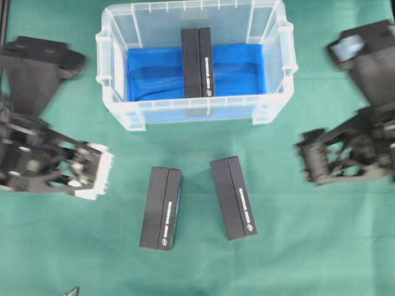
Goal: Take the box out of the case with both arms.
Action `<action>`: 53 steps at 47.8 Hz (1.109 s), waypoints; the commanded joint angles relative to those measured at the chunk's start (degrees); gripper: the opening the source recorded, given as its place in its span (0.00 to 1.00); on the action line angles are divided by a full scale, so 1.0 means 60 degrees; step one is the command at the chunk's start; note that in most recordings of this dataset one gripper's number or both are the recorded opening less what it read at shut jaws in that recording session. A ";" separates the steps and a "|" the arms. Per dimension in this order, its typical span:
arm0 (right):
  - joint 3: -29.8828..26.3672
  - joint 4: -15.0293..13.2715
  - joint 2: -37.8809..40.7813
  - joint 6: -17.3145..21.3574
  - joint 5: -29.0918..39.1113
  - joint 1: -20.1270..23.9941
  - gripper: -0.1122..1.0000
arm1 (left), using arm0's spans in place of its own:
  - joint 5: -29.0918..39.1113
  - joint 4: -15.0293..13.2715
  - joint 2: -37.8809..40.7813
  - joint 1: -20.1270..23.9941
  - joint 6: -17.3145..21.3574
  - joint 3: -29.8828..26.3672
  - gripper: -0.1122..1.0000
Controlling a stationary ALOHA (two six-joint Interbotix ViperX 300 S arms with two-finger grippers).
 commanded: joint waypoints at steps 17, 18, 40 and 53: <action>0.1011 0.0015 -0.1655 0.0630 0.0864 0.0322 0.88 | -0.0044 0.0000 -0.2051 -0.0820 -0.1523 0.1729 0.91; 0.1011 0.0029 -0.1626 0.0630 0.0835 0.0322 0.88 | -0.0044 -0.0015 -0.2051 -0.0820 -0.1523 0.1714 0.91; 0.0981 0.0015 -0.1450 0.0542 0.0322 0.0220 0.87 | 0.0015 0.0000 -0.2153 -0.0586 -0.1450 0.1802 0.91; 0.1025 -0.0015 -0.1538 -0.0352 0.0308 -0.0659 0.87 | 0.0015 0.0000 -0.2417 0.0073 -0.1333 0.1992 0.91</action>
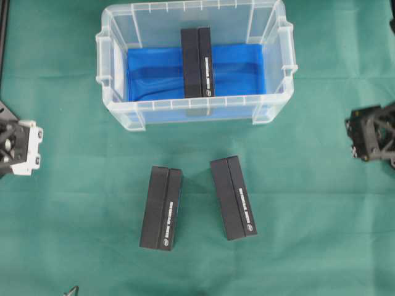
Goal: Take the box out of the case with both arms.
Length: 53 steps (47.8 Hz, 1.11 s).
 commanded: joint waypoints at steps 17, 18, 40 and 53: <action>-0.0073 -0.0015 -0.0103 -0.2388 -0.0103 -0.2227 0.87 | 0.0059 0.0029 -0.0483 0.2388 0.2388 0.0366 0.91; -0.0073 -0.0015 -0.0103 -0.2549 -0.0117 -0.2373 0.87 | 0.0044 0.0029 -0.0483 0.2534 0.2578 0.0381 0.91; 0.0000 0.0044 -0.0088 -0.5654 -0.0908 -0.5801 0.87 | -0.0308 0.0029 -0.0439 0.5596 0.5640 0.0278 0.91; -0.0015 0.0513 0.0205 -0.6914 -0.1348 -0.7075 0.87 | -0.0645 0.0029 -0.0278 0.6606 0.6665 0.0176 0.91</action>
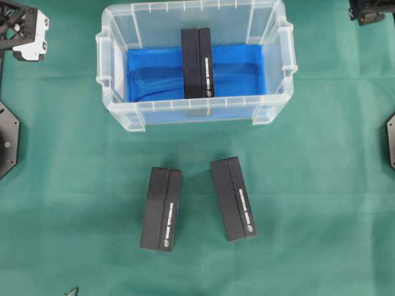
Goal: Take the box out of the case with both arms.
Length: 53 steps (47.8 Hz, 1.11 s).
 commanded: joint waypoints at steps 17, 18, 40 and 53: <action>-0.0088 0.0073 0.0044 -0.0088 -0.0205 -0.0132 0.87 | -0.0044 0.0029 0.0044 0.0278 0.0176 -0.0205 0.91; -0.0088 0.0073 0.0044 -0.0073 -0.0190 -0.0132 0.87 | -0.0044 0.0015 0.0044 0.0293 0.0176 -0.0220 0.91; -0.0088 0.0059 0.0044 0.0015 -0.0205 -0.0132 0.87 | -0.0044 0.0029 0.0044 0.0278 0.0176 -0.0205 0.91; -0.0088 0.0073 0.0044 0.0015 -0.0190 -0.0132 0.87 | -0.0044 0.0029 0.0015 0.0278 0.0161 -0.0190 0.91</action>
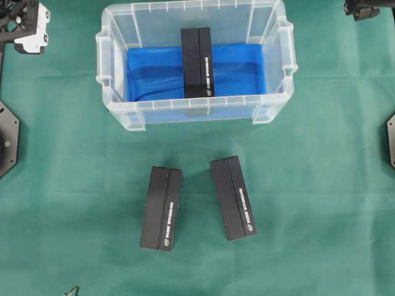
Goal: Take the box out of the case with both arms.
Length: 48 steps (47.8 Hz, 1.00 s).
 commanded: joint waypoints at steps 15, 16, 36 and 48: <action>-0.0029 0.0000 -0.0059 0.0029 -0.0029 -0.0015 0.87 | -0.0029 0.0029 -0.0088 0.0044 -0.0029 -0.0088 0.91; -0.0015 -0.0015 -0.0059 0.0029 -0.0029 -0.0015 0.87 | -0.0015 0.0029 -0.0088 0.0029 -0.0029 -0.0088 0.91; 0.0029 -0.0015 -0.0059 0.0029 -0.0015 -0.0015 0.87 | -0.0015 0.0029 -0.0088 0.0029 -0.0029 -0.0073 0.91; 0.0029 0.0000 -0.0059 0.0029 -0.0015 -0.0015 0.87 | -0.0029 0.0029 -0.0088 0.0044 -0.0029 -0.0059 0.91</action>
